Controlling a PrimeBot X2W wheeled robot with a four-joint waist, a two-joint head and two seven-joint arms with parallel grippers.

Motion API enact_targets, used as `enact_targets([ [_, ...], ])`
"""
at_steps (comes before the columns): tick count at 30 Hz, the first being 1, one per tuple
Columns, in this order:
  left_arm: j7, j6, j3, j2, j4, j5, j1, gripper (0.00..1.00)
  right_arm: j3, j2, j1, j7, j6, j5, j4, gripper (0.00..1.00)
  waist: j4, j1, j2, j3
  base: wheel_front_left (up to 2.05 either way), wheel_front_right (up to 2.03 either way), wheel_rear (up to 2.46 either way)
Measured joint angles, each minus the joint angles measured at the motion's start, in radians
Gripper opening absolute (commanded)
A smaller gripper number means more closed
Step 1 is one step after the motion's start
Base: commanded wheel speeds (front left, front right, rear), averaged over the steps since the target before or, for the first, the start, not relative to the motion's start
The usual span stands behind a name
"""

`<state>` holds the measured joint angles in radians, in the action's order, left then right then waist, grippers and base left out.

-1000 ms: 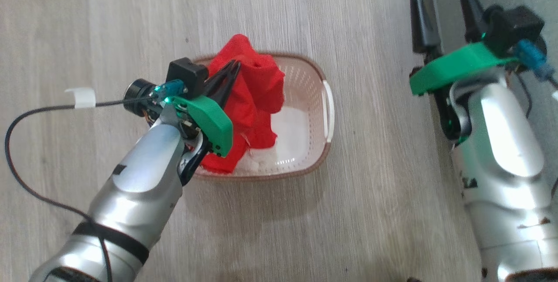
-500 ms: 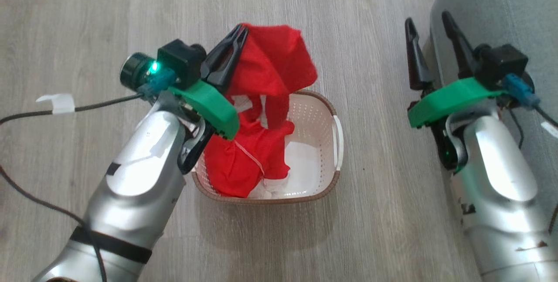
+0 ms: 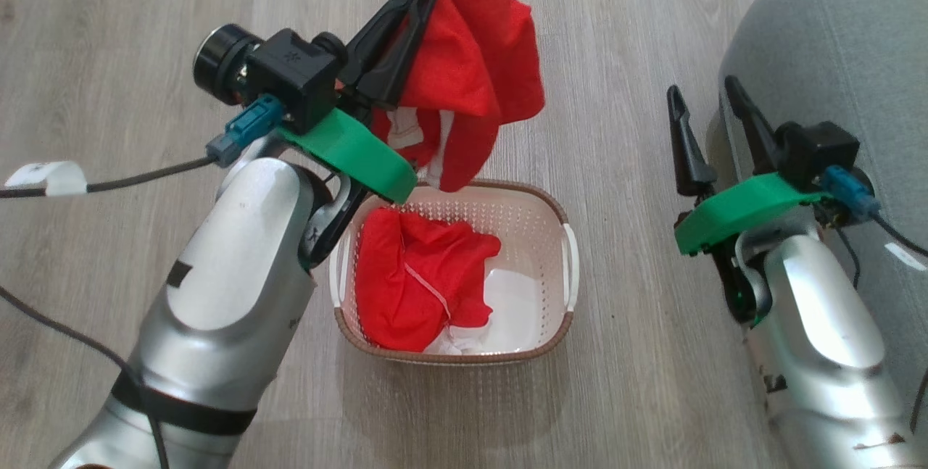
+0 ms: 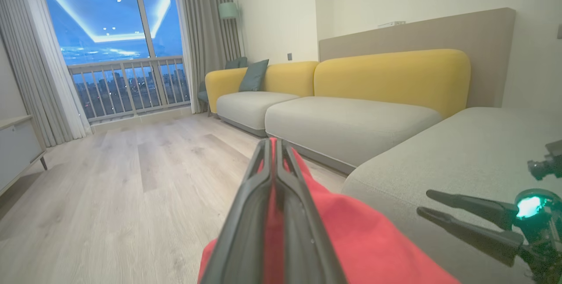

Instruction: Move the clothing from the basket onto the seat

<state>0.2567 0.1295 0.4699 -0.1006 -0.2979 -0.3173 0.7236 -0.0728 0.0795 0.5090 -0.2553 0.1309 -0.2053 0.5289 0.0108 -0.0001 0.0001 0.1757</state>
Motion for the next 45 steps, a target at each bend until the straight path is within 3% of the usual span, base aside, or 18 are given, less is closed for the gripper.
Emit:
enact_targets([
  [24, 0.000, 0.000, 0.012, 0.000, 0.097, 0.011, -0.045, 0.00, -0.037, -0.001, -0.084, 0.000, 0.000, -0.040, -0.025, 1.00, 0.017, 0.0000, -0.0001, -0.088, 0.00, 0.00, 0.00],
  [29, 0.000, 0.000, 0.017, 0.000, 0.104, 0.011, -0.052, 0.00, -0.150, 0.035, -0.052, 0.000, 0.000, -0.087, -0.152, 1.00, 0.017, 0.0001, -0.0001, -0.086, 0.00, 0.00, 0.00],
  [34, 0.000, 0.000, 0.040, 0.001, 0.106, 0.009, -0.052, 0.00, -0.360, 0.115, 0.064, 0.000, 0.000, -0.142, -0.241, 1.00, 0.021, 0.0001, -0.0001, -0.081, 0.00, 0.00, 0.00],
  [45, 0.000, 0.000, 0.089, 0.003, 0.108, -0.004, -0.052, 0.00, -0.793, 0.278, 0.312, 0.000, 0.000, -0.313, -0.198, 1.00, 0.044, 0.0001, -0.0001, -0.068, 0.00, 0.00, 0.00],
])
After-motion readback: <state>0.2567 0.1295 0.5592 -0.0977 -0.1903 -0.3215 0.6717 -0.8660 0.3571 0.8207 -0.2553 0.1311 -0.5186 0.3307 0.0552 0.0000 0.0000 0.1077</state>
